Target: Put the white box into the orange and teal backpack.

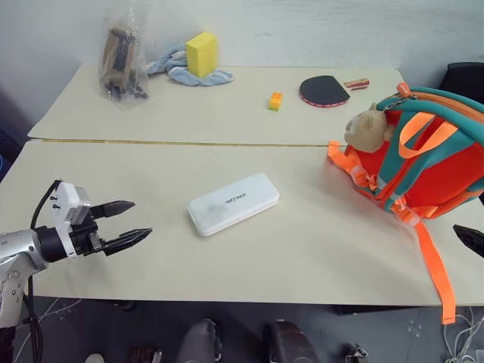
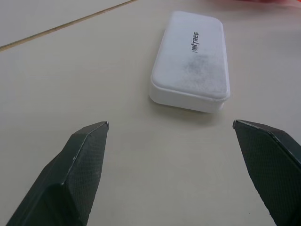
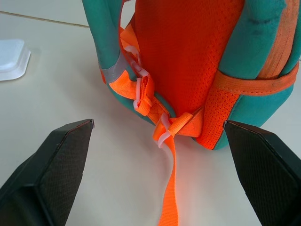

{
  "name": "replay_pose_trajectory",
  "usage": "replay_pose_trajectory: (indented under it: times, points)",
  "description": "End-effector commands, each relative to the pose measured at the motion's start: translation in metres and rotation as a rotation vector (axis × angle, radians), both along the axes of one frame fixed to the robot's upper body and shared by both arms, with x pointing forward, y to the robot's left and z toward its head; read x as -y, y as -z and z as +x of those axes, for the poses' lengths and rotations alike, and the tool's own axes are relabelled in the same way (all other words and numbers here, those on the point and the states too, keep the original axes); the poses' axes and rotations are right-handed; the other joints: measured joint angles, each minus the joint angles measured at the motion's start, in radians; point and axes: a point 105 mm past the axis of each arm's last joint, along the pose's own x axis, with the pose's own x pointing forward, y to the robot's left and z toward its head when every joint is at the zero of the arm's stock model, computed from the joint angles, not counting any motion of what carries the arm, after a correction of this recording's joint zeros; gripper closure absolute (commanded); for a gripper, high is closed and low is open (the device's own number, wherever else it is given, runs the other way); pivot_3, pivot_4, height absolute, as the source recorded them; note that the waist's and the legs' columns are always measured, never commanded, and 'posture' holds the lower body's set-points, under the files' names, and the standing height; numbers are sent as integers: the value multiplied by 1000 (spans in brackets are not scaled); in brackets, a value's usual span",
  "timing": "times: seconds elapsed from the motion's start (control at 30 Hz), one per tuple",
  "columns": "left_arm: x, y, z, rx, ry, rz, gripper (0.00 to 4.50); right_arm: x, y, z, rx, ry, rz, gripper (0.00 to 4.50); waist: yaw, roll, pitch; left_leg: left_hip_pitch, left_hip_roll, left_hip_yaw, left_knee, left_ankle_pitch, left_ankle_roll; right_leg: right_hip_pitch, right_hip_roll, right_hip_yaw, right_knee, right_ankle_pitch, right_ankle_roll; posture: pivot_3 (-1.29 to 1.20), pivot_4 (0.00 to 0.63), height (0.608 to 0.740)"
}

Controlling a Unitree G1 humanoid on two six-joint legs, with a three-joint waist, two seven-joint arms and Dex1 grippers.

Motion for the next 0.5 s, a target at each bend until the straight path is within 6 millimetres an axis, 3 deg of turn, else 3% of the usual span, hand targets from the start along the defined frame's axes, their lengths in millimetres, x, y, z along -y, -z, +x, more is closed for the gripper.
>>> replay_pose_trajectory:
  times: [0.03,0.5]
  points:
    - [-1,-2,4,48,-11,35,59,-4,-11,1,38,-7,-45,1,0,0,0,0,0,0,0,0,0,0,0,0,0,0,0,0,150,740]
    - [4,1,9,16,-52,29,59,-10,-6,3,5,-12,-76,1,-1,0,0,0,0,0,0,0,0,0,0,0,0,0,0,0,150,740]
